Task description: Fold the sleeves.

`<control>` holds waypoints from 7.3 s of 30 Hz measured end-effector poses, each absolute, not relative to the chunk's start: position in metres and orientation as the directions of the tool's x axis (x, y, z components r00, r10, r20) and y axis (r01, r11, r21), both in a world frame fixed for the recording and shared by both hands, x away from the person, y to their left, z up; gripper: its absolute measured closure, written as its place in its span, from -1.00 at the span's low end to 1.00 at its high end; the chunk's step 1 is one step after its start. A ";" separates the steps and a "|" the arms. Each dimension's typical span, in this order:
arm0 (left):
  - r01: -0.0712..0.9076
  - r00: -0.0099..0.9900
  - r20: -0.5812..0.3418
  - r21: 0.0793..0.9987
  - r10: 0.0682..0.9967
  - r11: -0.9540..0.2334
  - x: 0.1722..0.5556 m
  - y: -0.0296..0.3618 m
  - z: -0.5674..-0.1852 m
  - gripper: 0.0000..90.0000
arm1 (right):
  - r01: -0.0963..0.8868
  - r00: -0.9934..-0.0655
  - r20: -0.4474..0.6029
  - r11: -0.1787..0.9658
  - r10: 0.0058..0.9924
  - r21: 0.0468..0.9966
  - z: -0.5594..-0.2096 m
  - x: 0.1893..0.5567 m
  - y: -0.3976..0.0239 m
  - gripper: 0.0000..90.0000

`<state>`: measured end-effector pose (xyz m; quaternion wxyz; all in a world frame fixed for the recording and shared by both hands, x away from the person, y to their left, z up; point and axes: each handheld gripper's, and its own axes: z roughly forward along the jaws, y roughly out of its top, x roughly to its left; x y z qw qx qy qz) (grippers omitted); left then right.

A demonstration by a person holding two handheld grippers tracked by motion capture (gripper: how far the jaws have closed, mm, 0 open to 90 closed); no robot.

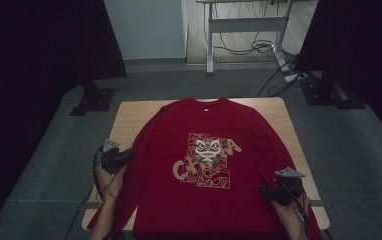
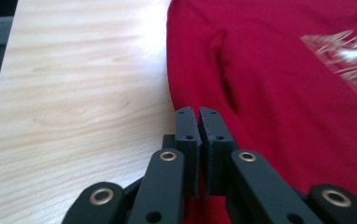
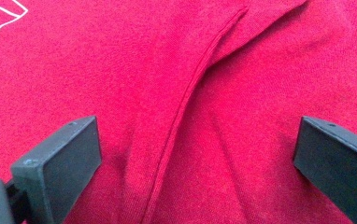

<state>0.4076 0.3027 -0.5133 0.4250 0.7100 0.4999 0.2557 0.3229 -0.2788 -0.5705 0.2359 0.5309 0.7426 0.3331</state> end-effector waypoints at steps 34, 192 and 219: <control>0.361 0.681 0.068 0.835 0.729 -0.416 0.403 0.147 -0.501 0.93 | 0.632 -0.326 0.004 0.215 0.945 0.745 -0.571 0.323 -0.279 -0.98; 0.260 0.887 -0.016 0.843 0.461 -0.470 0.257 0.147 -0.521 -0.08 | 0.629 -0.334 0.003 0.221 0.943 0.745 -0.571 0.321 -0.278 -0.98; 0.312 0.832 0.018 0.810 0.554 -0.496 0.326 0.125 -0.521 -0.45 | 0.629 -0.335 0.003 0.221 0.942 0.745 -0.571 0.321 -0.278 -0.99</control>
